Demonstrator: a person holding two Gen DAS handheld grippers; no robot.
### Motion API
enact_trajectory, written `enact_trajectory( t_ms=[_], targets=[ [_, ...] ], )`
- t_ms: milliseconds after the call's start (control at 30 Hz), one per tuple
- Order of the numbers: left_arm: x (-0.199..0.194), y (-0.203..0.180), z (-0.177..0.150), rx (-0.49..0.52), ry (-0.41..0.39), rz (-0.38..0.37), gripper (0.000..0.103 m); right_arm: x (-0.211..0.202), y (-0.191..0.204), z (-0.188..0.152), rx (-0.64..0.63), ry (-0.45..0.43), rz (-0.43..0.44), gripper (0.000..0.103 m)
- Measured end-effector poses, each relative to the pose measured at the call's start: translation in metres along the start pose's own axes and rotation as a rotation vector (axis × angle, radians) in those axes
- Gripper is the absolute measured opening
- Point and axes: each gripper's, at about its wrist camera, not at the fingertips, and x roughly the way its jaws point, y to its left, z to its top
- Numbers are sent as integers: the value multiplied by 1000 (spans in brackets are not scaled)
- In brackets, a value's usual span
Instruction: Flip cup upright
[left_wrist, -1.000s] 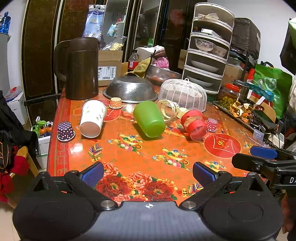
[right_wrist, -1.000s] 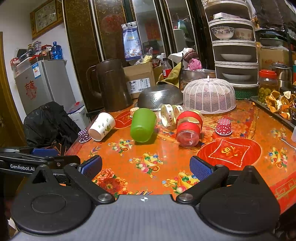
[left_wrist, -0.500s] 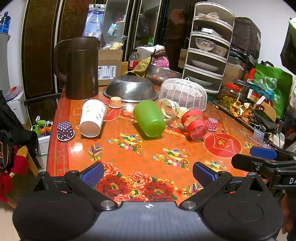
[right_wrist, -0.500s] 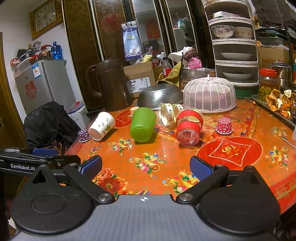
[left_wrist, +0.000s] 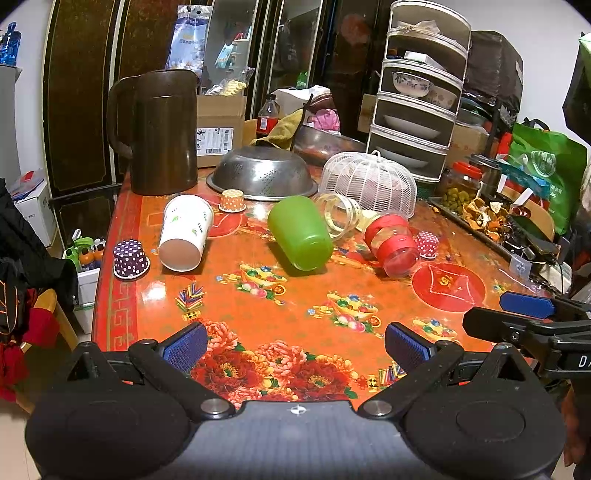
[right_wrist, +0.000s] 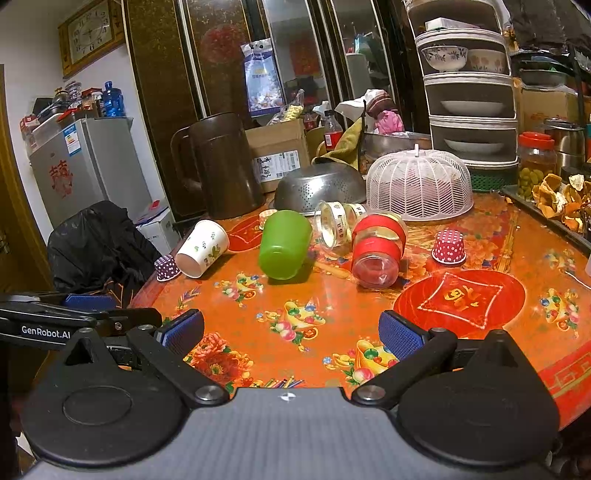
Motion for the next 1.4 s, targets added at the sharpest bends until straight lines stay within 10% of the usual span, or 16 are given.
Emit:
enact_trajectory(
  t_ms=[567, 867, 1400],
  targets=[
    [22, 25, 51, 12, 27, 49, 103, 4, -16, 0, 16, 14, 26, 102],
    [137, 79, 127, 26, 272, 222, 102, -1, -28, -4, 50, 12, 40, 102],
    [189, 100, 119, -48, 376, 208, 61, -19, -37, -5, 58, -4, -9, 102]
  ],
)
